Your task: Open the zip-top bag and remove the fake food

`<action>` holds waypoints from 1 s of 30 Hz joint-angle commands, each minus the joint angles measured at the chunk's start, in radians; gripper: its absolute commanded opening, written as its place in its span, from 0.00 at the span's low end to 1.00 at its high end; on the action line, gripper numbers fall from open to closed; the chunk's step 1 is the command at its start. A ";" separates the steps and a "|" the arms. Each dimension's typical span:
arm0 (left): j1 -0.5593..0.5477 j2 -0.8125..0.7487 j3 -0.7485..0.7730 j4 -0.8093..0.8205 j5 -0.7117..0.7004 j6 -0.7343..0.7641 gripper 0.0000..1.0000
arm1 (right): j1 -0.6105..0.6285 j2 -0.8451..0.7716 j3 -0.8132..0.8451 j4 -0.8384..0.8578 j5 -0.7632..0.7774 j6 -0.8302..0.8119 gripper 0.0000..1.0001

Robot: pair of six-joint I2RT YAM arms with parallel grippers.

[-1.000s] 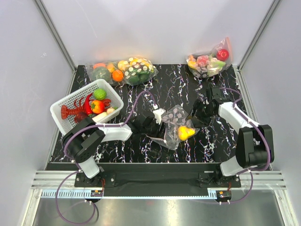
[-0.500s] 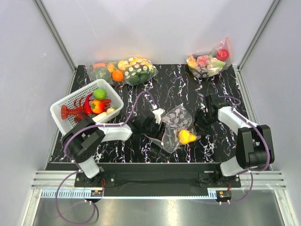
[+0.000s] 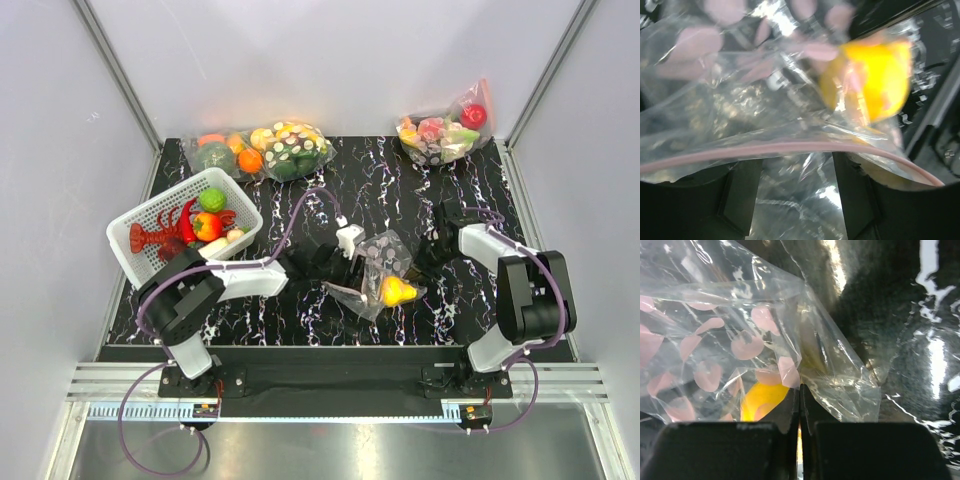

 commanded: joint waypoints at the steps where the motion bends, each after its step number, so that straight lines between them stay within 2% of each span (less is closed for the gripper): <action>1: -0.022 0.034 0.062 0.087 0.075 -0.013 0.62 | -0.003 0.022 -0.006 0.068 -0.060 0.037 0.00; 9: -0.035 0.077 0.099 0.108 0.114 -0.023 0.63 | -0.002 0.077 -0.006 0.164 -0.145 0.110 0.00; 14: -0.035 0.081 0.146 0.082 0.117 -0.011 0.63 | 0.007 0.086 0.045 0.138 -0.114 0.088 0.00; 16: -0.035 0.084 0.146 0.071 0.105 -0.008 0.63 | 0.006 0.065 0.077 0.100 -0.068 0.057 0.08; 17: -0.035 0.086 0.136 0.068 0.097 -0.006 0.62 | 0.007 0.054 0.100 0.083 -0.033 0.029 0.26; 21: -0.035 0.087 0.091 0.073 0.065 -0.006 0.62 | 0.009 -0.025 0.134 -0.016 0.061 -0.018 0.62; 24: -0.035 0.095 0.079 0.068 0.045 -0.002 0.62 | 0.009 -0.071 0.140 -0.081 0.125 -0.044 0.73; 30: -0.035 0.086 0.077 0.061 0.029 0.000 0.62 | 0.007 -0.134 0.114 -0.170 0.188 -0.054 0.76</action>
